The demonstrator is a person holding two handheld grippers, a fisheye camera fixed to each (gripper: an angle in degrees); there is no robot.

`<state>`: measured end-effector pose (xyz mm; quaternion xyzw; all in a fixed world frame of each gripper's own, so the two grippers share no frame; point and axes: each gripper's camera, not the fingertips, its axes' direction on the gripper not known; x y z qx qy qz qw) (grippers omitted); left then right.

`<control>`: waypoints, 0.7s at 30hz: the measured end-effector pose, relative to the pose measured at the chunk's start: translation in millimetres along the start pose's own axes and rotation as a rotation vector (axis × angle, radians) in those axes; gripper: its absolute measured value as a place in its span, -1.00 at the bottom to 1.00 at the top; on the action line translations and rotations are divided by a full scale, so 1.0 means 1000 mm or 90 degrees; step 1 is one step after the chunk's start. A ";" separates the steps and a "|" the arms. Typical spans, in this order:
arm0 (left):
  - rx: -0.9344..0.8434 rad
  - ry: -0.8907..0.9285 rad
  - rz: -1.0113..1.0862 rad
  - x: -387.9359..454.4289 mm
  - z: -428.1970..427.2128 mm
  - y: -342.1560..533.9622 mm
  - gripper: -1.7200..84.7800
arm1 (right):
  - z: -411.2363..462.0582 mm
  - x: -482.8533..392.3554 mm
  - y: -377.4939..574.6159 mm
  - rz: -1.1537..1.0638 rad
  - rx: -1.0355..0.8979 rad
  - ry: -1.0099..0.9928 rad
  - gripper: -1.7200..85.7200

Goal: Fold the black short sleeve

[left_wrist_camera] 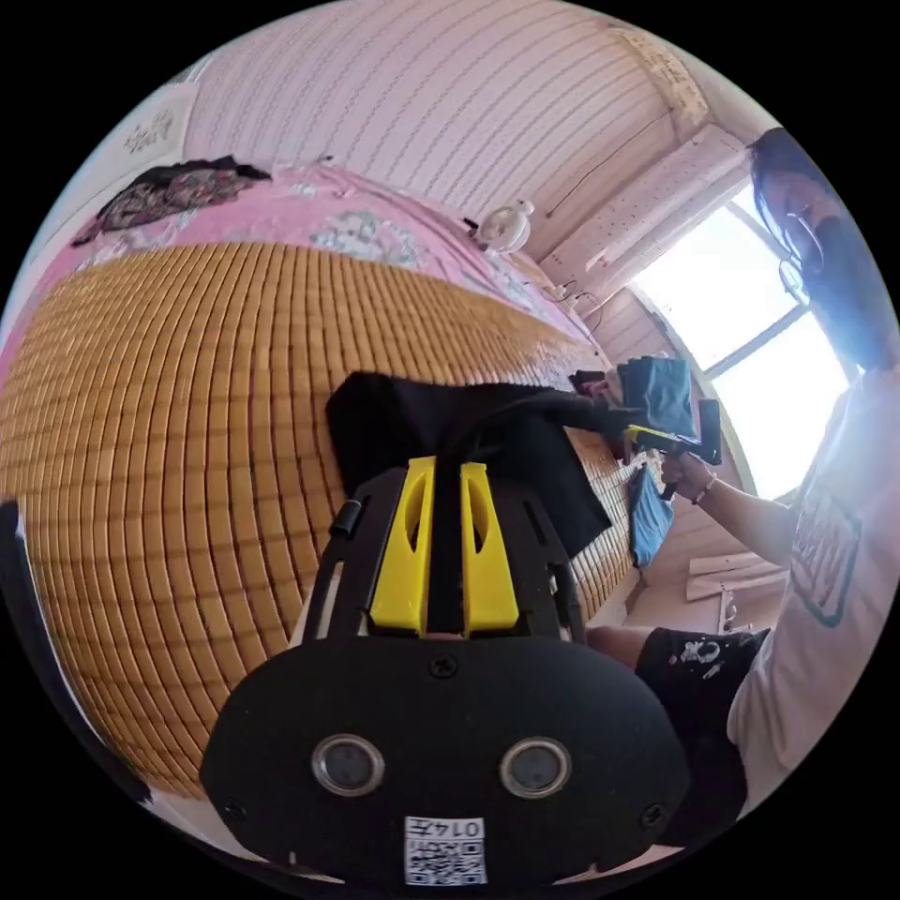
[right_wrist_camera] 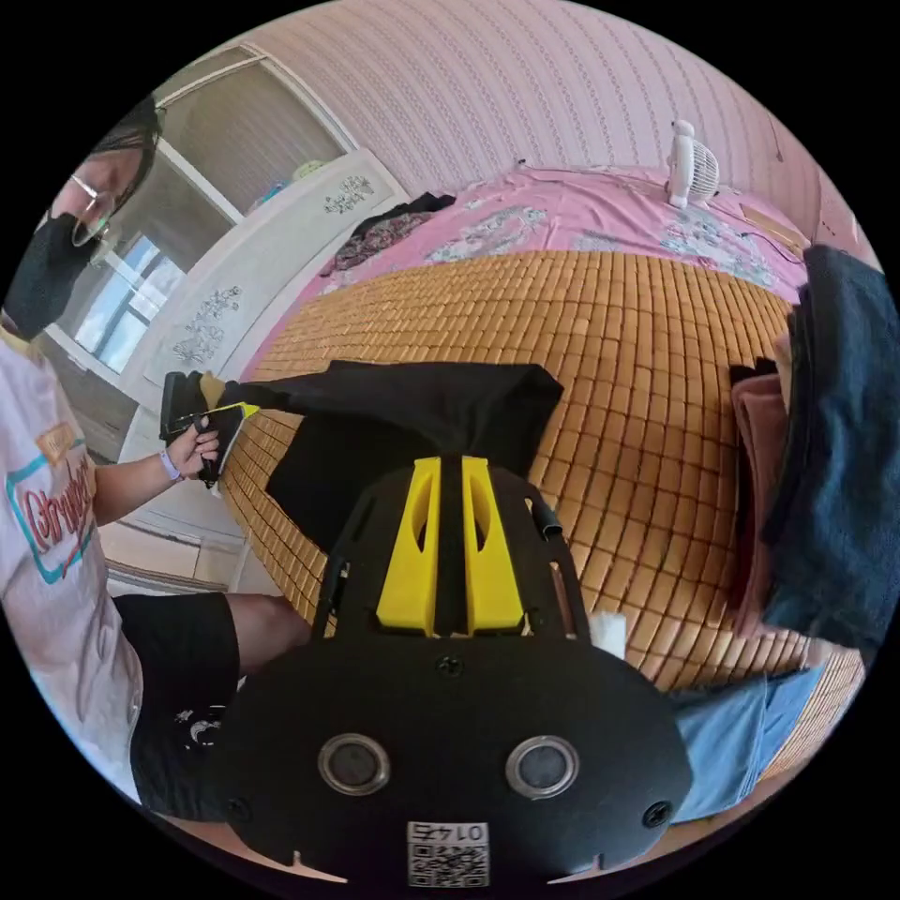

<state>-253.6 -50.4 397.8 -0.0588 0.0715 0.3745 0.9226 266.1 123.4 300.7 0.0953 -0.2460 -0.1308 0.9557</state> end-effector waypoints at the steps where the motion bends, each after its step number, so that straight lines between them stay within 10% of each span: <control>1: -0.038 -0.023 -0.062 -0.008 0.003 0.029 -0.86 | 0.005 0.003 0.014 0.028 -0.023 0.015 -0.84; 21: -0.006 -0.154 -0.165 0.017 0.034 0.076 -0.80 | 0.113 -0.018 0.043 0.126 -0.033 0.097 -0.78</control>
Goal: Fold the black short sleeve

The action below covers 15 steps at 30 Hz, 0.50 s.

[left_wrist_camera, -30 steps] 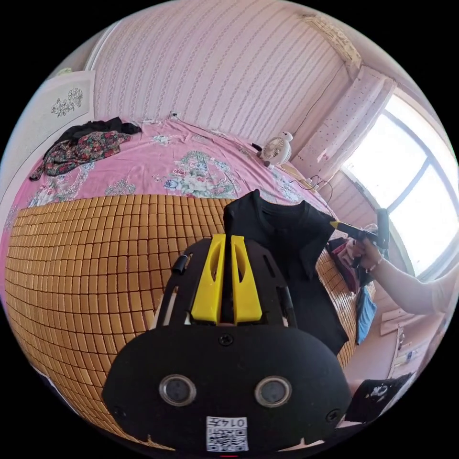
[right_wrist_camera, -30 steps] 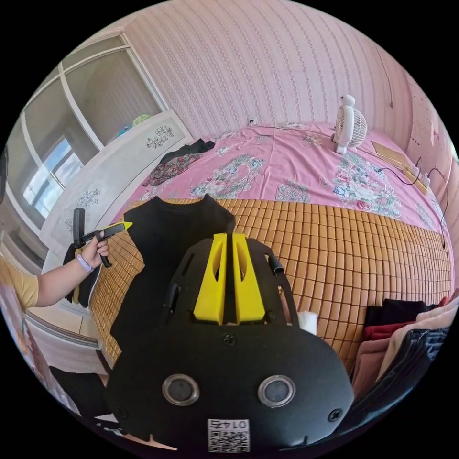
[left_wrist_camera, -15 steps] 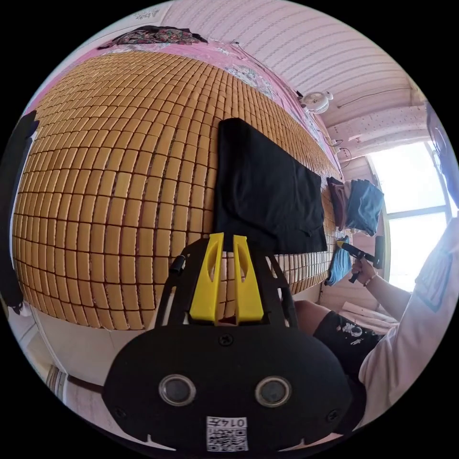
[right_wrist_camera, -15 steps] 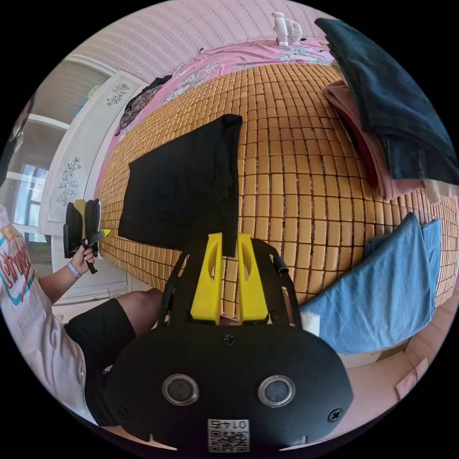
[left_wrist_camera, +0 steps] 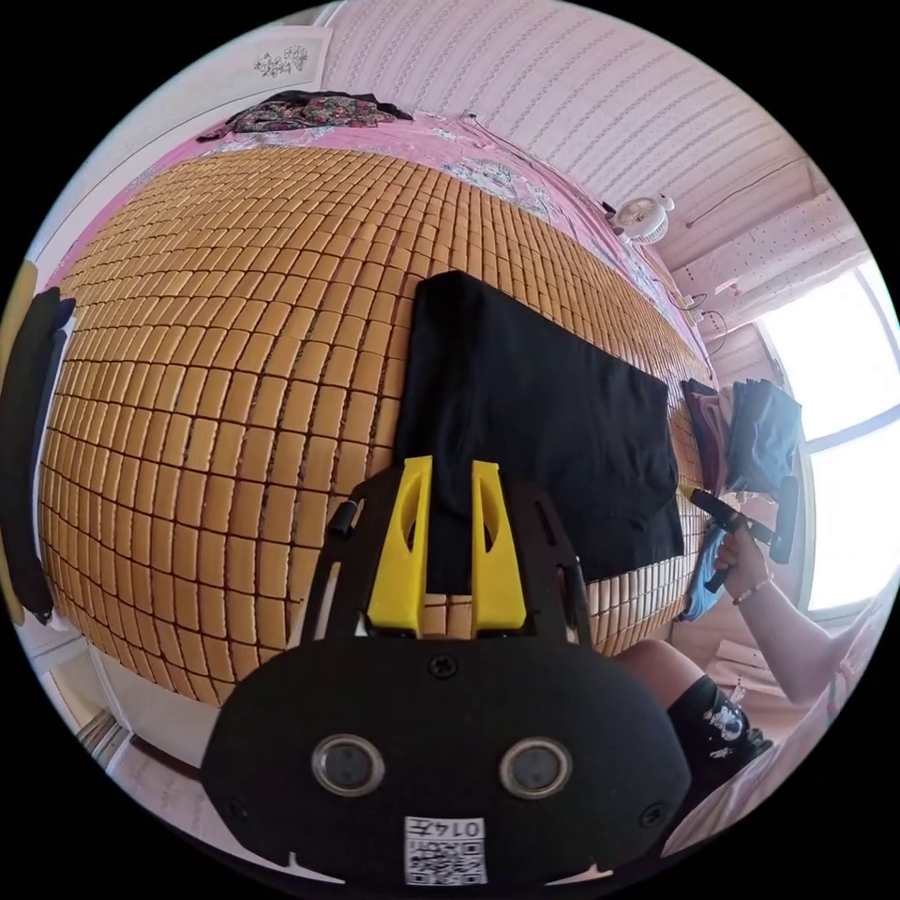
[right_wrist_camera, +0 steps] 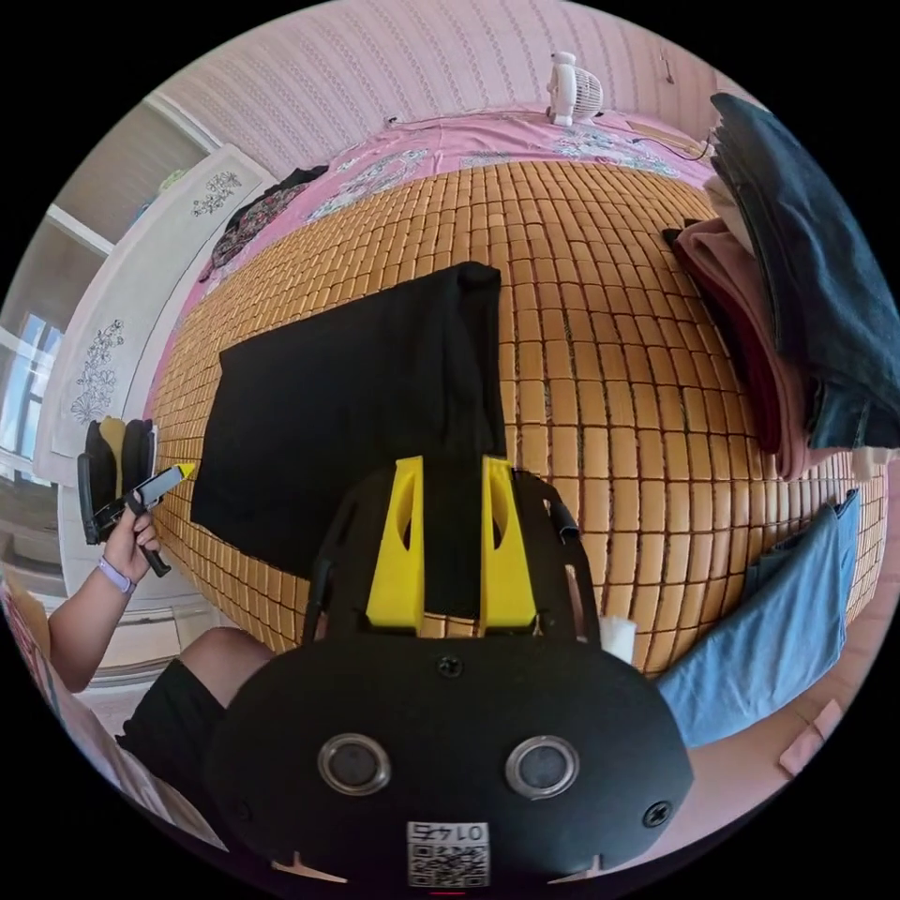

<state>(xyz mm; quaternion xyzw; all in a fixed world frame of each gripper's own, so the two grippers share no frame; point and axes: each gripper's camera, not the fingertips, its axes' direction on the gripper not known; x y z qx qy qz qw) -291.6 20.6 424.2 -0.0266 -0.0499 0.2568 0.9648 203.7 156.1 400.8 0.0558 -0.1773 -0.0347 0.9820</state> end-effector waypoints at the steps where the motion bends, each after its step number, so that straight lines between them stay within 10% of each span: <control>1: -0.010 -0.013 0.013 0.003 0.008 0.003 -0.80 | 0.009 0.000 0.001 -0.001 -0.018 0.009 -0.79; 15: 0.041 -0.056 0.129 0.014 0.013 0.055 -0.96 | 0.034 0.000 0.061 -0.042 0.102 0.064 -0.93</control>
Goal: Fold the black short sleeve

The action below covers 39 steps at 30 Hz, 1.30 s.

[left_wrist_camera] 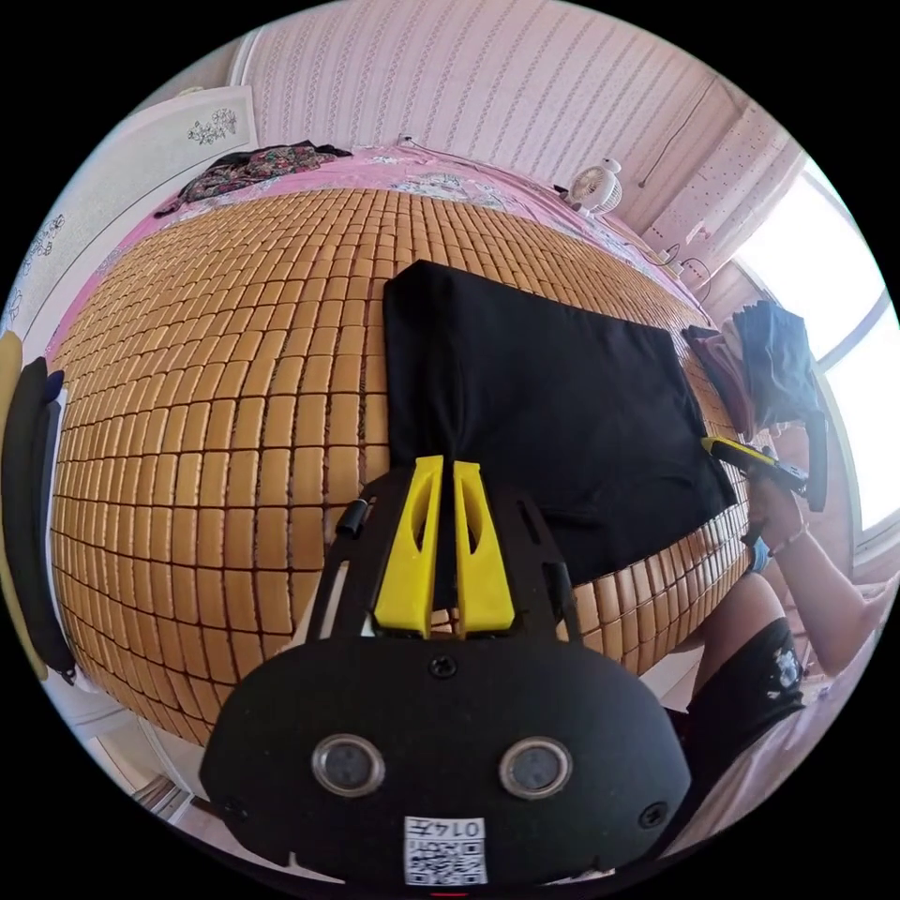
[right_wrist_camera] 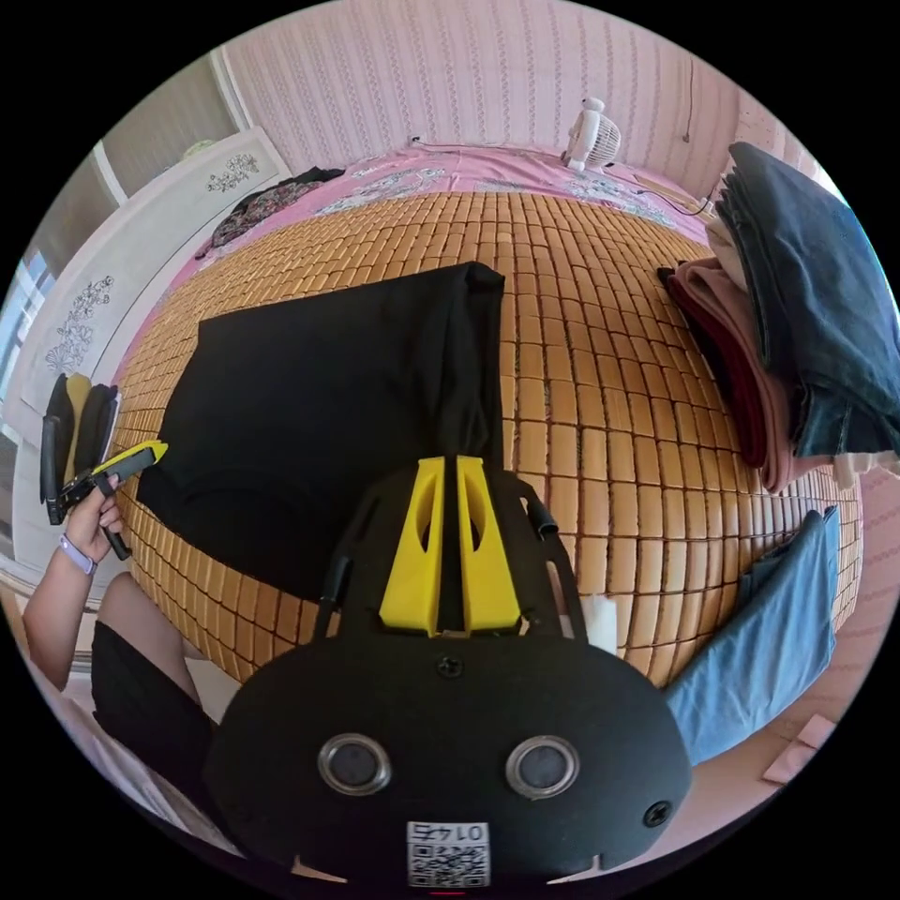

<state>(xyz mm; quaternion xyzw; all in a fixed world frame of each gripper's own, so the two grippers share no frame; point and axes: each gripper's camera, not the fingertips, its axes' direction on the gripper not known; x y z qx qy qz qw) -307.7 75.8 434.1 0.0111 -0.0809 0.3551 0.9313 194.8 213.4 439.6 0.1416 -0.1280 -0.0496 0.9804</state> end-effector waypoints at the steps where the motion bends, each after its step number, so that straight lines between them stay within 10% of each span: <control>1: 0.000 0.001 0.001 0.003 -0.006 0.004 -0.97 | -0.005 0.000 0.003 -0.004 0.010 -0.004 -0.93; 25: -0.108 -0.126 0.034 0.051 -0.024 0.104 -0.97 | 0.009 0.059 0.131 0.066 -0.157 -0.009 -0.81; 39: -0.139 -0.070 -0.010 0.035 -0.030 0.148 -0.98 | -0.021 0.091 0.188 0.064 -0.054 -0.111 -0.94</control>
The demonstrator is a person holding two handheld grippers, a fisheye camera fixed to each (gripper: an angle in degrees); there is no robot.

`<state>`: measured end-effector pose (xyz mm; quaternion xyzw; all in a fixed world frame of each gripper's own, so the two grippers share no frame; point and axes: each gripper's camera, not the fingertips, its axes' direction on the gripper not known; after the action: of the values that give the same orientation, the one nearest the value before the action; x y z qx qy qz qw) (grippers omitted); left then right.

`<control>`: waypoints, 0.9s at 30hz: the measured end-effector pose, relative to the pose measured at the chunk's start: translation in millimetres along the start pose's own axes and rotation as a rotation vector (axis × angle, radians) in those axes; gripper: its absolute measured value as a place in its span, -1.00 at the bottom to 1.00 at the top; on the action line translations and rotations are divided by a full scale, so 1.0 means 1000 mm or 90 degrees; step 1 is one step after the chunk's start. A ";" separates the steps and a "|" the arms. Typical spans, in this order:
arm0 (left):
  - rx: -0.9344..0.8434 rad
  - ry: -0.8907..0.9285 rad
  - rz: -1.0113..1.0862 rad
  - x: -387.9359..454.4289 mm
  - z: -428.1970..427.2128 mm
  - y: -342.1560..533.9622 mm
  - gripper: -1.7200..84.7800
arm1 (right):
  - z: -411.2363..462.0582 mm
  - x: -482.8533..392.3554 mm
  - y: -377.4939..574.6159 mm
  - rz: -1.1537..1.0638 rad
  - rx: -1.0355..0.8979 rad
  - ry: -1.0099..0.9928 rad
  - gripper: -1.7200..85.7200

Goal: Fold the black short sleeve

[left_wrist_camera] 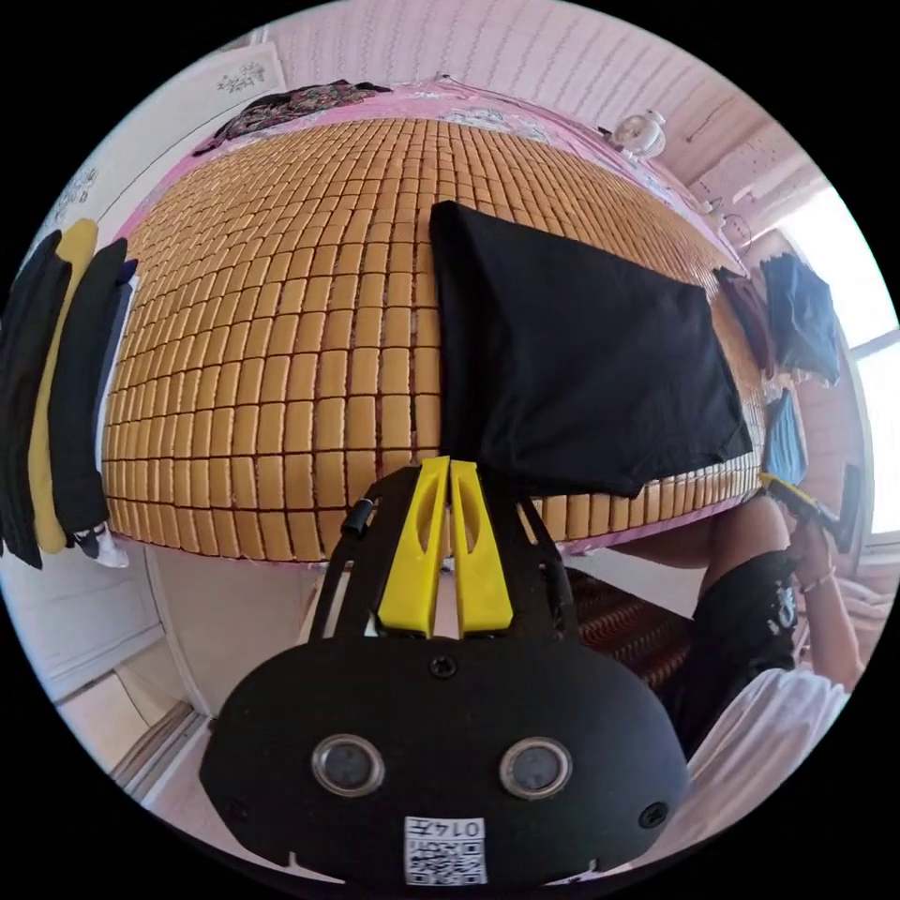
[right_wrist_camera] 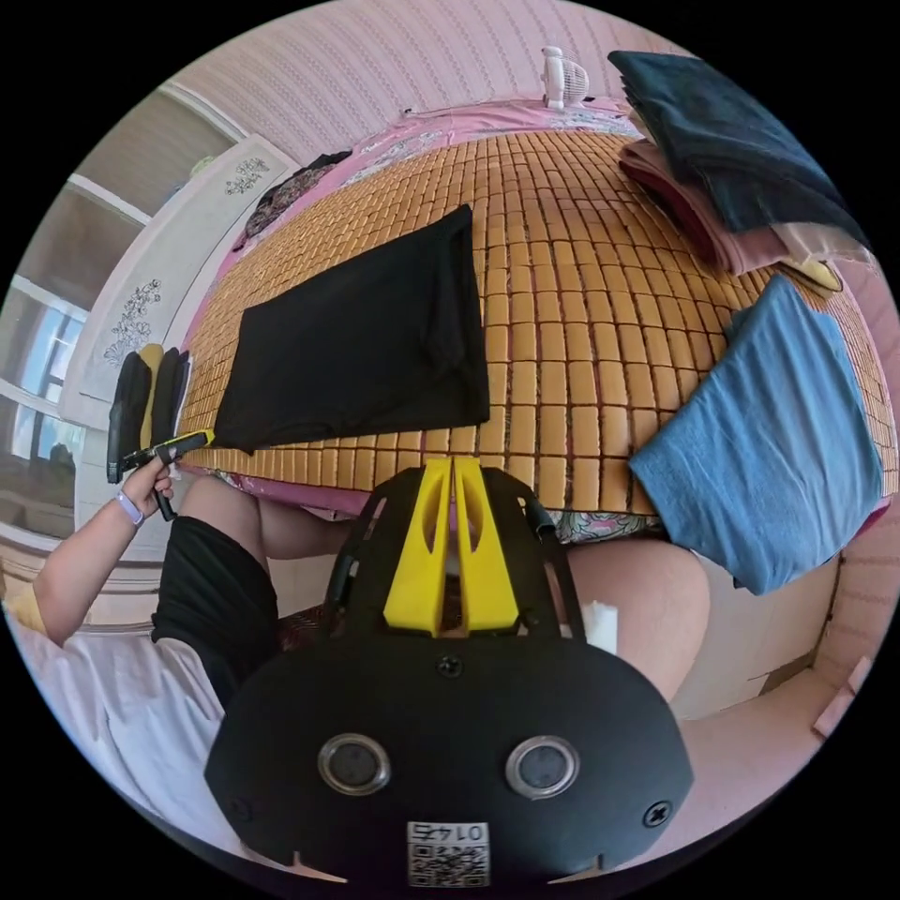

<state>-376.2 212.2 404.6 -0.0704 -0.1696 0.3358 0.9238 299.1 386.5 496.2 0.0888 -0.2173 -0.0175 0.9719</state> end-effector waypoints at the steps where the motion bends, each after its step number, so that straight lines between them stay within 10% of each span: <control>1: -0.012 -0.002 0.009 0.002 0.000 0.005 -0.98 | -0.003 0.001 0.003 0.000 0.019 -0.004 -0.93; 7: -0.060 -0.183 -0.056 -0.001 0.002 0.030 -0.98 | -0.006 0.015 0.021 0.023 0.062 -0.029 -0.81; 18: 0.293 0.014 0.036 0.074 -0.064 0.119 -0.98 | 0.011 0.044 0.026 0.098 0.123 -0.089 -0.75; 27: 0.285 0.106 0.150 0.150 -0.031 0.176 -0.98 | 0.066 0.023 -0.001 0.087 0.089 0.017 -0.87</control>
<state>-363.1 442.9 372.7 0.0889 -0.0051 0.4629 0.8819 291.9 372.7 564.3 0.1419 -0.2106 0.0651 0.9650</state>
